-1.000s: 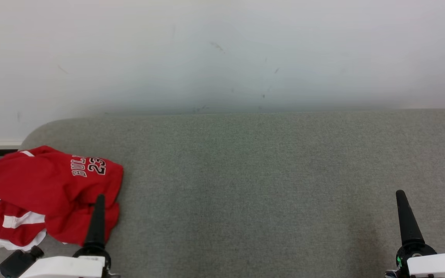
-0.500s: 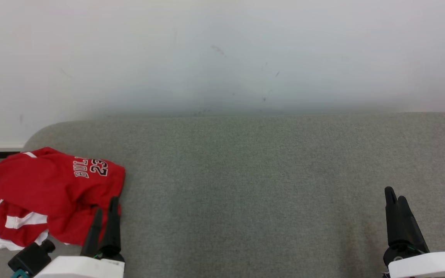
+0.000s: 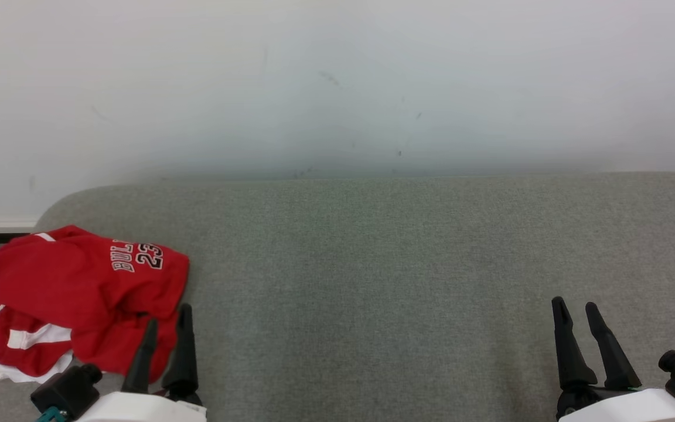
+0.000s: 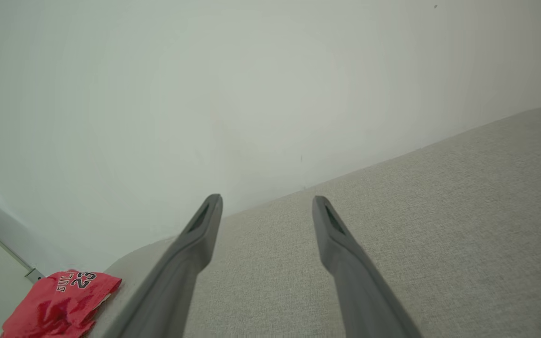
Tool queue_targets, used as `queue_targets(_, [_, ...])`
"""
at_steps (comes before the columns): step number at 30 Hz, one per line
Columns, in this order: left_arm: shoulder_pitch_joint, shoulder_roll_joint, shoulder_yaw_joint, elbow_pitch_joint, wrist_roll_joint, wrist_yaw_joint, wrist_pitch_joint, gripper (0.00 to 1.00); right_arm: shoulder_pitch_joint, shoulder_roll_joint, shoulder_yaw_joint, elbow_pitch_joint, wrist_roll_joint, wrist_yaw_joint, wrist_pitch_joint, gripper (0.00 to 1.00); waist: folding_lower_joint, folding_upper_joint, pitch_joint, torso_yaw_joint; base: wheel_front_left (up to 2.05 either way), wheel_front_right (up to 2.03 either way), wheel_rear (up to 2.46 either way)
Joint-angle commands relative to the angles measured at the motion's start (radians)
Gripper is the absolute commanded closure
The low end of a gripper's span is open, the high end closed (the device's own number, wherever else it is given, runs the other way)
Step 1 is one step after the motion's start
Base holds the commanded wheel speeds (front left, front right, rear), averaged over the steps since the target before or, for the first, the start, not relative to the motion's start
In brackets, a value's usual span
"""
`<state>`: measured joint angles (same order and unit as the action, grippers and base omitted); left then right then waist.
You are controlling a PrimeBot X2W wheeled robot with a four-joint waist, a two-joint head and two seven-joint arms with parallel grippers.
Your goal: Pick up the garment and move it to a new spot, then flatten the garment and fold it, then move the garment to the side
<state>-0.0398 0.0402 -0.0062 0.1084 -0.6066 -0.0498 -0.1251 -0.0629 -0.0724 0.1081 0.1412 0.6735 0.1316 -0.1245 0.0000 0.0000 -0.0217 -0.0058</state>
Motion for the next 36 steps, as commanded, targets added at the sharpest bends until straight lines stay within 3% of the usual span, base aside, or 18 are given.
queue_targets(1, [-0.001,0.009,0.0,-0.011,0.031,0.005,-0.007,0.0,-0.006,-0.011,0.003,-0.004,-0.022,-0.001,-0.008,0.0,0.0,0.0,0.0,-0.001,0.0,0.0,0.0])
queue_targets(22, [0.008,0.011,-0.021,-0.004,0.232,0.02,-0.061,0.0,-0.019,0.0,0.037,0.029,-0.234,-0.001,-0.062,0.0,0.0,0.0,-0.007,-0.009,0.0,0.0,0.0])
queue_targets(36, [0.017,0.012,-0.035,-0.003,0.344,0.033,-0.092,0.0,-0.009,0.005,0.056,0.027,-0.312,-0.001,-0.092,0.0,0.0,0.0,-0.017,-0.01,0.0,0.0,0.0])
